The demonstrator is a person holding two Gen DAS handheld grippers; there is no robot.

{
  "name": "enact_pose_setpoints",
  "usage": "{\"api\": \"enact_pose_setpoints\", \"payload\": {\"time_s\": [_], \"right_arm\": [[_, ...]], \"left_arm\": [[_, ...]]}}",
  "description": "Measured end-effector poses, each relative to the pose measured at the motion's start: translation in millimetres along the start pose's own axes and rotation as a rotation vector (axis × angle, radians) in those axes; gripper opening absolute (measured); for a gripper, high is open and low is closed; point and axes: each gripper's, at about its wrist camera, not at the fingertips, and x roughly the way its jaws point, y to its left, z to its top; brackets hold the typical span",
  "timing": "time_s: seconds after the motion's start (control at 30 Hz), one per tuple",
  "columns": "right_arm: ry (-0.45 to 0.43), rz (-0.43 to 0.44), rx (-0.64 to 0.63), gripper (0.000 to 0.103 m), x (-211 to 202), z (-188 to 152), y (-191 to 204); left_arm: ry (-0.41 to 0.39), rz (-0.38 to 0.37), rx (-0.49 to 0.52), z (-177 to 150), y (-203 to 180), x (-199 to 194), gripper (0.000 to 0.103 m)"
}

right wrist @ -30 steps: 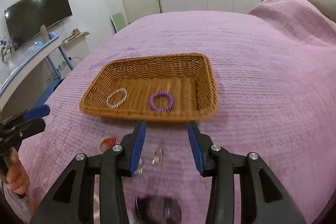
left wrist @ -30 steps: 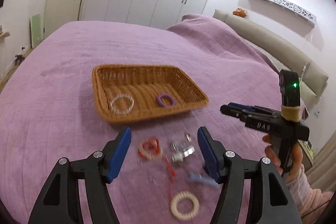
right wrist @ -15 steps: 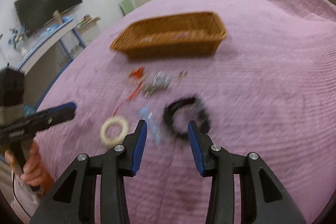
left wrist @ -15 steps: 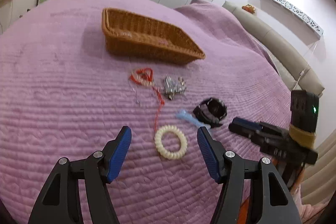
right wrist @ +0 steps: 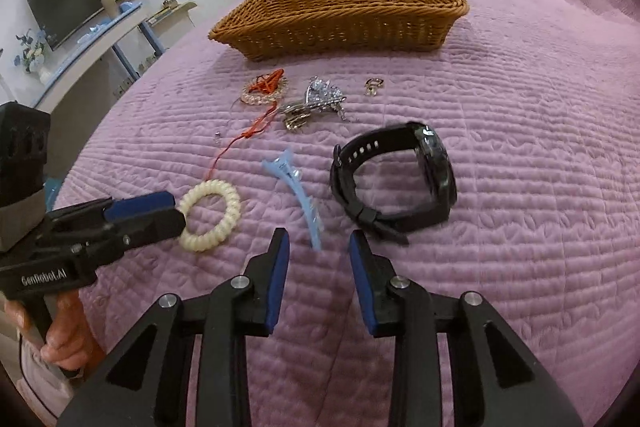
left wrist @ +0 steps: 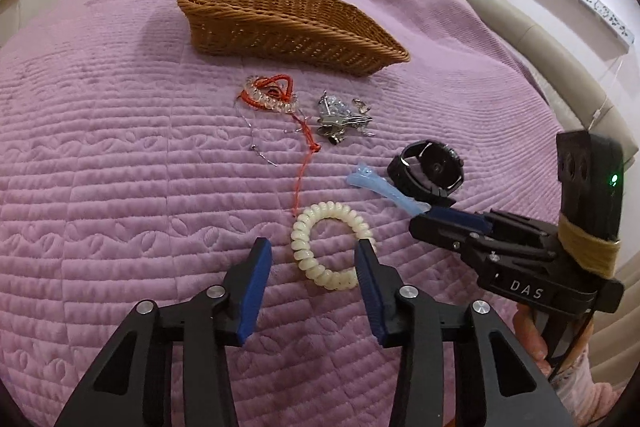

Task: Organize jewelry
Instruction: 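Grasp the blue hair clip with the right tool while the left tool grasps the cream coil hair tie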

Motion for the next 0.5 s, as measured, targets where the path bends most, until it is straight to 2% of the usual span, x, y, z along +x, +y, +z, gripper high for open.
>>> {"api": "enact_pose_setpoints", "payload": {"time_s": [0.2,0.33,0.43,0.5], "right_arm": [[-0.004,-0.014,-0.029,0.035,15,14,9],[-0.013,-0.050,-0.065,0.028,24,17,19],[-0.020,-0.061,-0.079,0.017,27,17,22],[-0.022,-0.063,-0.079,0.015,28,18,22]], "left_arm": [[-0.006,0.028,0.018,3,-4,6,0.040],[-0.007,0.075,0.059,2,-12,12,0.037],[-0.008,0.120,0.076,2,-15,14,0.025],[-0.009,0.135,0.080,1,-16,14,0.018]]}}
